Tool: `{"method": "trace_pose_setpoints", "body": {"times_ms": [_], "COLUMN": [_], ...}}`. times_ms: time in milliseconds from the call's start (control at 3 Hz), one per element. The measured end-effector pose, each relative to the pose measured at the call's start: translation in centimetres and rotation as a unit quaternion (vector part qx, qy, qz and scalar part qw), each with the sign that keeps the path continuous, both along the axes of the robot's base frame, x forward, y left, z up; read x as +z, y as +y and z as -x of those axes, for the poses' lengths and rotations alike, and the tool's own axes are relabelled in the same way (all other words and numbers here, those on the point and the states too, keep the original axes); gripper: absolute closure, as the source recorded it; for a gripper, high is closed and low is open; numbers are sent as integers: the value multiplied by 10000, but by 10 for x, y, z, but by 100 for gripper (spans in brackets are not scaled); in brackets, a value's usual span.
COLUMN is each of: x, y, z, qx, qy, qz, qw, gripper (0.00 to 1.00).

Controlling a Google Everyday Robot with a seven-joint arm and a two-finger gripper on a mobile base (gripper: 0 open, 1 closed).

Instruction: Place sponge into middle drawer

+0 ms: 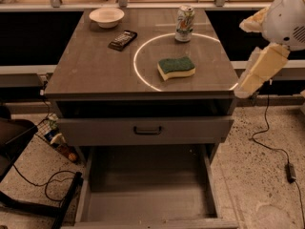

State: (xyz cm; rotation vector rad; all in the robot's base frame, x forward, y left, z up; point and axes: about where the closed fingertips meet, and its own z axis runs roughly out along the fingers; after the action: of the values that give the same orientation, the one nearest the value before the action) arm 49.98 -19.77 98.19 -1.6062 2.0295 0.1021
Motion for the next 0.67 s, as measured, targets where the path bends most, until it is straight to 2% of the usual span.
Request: {"method": "trace_pose_setpoints", "body": {"times_ms": [333, 667], "x": [4, -15], "y": [31, 63], "z": [-44, -75], "qx": [410, 758], "qy": [-239, -208], "qz": [-875, -1674], "qw": [9950, 9827], "gripper": [0, 0]}}
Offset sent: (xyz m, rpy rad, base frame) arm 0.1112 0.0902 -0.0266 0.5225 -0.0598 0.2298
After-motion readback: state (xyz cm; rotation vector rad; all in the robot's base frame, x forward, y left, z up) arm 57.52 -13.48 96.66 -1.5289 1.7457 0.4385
